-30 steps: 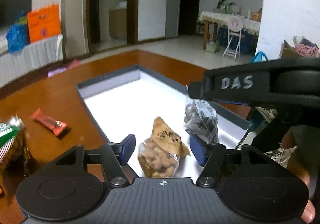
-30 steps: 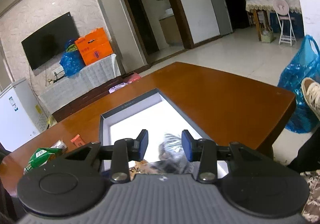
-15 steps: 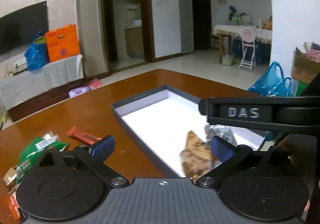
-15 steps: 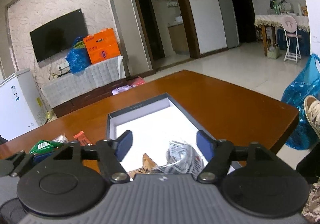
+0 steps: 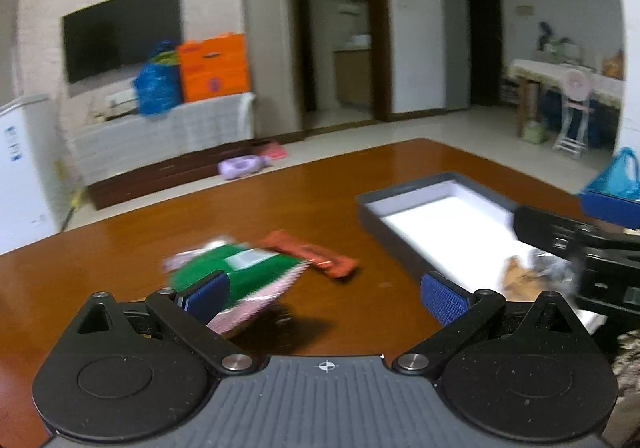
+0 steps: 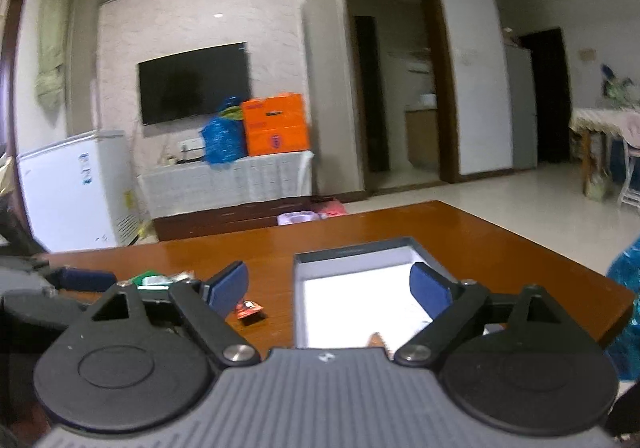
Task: Organize snacks
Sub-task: 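Return both tools to the pile, right tool reaching a small clear packet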
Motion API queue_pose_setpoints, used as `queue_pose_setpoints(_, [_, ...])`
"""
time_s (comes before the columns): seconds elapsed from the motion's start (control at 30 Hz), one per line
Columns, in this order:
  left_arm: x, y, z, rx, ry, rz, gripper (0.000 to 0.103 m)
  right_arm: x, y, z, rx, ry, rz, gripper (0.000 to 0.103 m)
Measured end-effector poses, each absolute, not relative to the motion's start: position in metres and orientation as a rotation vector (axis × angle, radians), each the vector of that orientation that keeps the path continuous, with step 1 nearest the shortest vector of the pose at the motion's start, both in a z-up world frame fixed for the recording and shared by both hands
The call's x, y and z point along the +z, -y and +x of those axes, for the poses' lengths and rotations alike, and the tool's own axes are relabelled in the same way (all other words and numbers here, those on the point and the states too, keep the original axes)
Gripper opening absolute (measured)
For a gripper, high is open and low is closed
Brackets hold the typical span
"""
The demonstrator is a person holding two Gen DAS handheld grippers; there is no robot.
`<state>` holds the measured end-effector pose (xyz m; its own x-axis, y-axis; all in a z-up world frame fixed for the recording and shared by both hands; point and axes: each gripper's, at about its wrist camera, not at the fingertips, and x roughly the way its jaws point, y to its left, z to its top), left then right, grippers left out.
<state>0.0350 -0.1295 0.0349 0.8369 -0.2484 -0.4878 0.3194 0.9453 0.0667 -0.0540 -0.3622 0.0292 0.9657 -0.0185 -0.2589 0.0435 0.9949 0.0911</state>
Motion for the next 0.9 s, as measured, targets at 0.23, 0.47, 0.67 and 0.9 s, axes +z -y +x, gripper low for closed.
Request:
queue_pose_setpoints(0.23, [0.039,0.067,0.035,-0.165,-0.474,0.093,0.103,0.023,0.333,-0.056,0.089,-0.293,0.083,0.091])
queue_pose_setpoints(0.47, [0.034,0.020,0.030,-0.070,-0.450,0.091,0.103,0.005,0.276,-0.057,0.278,-0.435,0.040,0.091])
queue_pose_setpoints(0.67, [0.022,0.007,0.041,-0.059,-0.515,0.103,0.103,-0.013,0.230,-0.069,0.371,-0.475,-0.032,0.091])
queue_pose_setpoints(0.9, [0.009,0.012,0.052,-0.069,-0.558,0.103,0.102,-0.029,0.192,-0.072,0.411,-0.488,-0.107,0.091])
